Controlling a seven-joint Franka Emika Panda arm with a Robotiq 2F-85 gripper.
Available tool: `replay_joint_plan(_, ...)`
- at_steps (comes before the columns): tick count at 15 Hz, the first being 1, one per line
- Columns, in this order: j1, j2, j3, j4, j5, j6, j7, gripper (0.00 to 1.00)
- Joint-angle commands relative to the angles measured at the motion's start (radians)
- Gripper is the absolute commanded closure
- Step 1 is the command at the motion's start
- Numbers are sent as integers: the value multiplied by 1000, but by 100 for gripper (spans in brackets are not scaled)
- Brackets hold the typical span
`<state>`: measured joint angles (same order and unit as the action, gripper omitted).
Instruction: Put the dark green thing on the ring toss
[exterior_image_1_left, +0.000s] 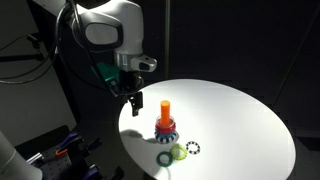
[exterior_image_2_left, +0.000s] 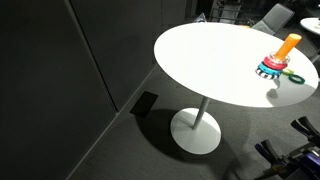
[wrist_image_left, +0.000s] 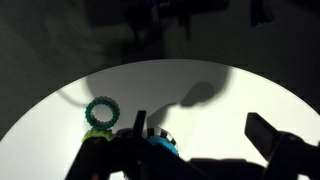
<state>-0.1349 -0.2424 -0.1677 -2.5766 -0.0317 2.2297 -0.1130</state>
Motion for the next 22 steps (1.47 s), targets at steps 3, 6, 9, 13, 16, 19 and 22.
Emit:
replay_joint_plan(3, -4, -1, 5, 2, 1, -3, -1, 0)
replay_joint_plan(6, -8, 25, 2, 4, -5, 7, 5, 0)
replay_joint_plan(9, -22, 67, -4, 3, -22, 43, 16, 0)
replay_joint_plan(13, -45, 130, -9, 5, -53, 115, 39, 0)
replay_joint_plan(16, -61, 180, -18, 9, -74, 162, 50, 0)
replay_joint_plan(19, -73, 237, -31, 16, -92, 221, 63, 0)
replay_joint_plan(22, -81, 296, -45, 27, -88, 278, 54, 0)
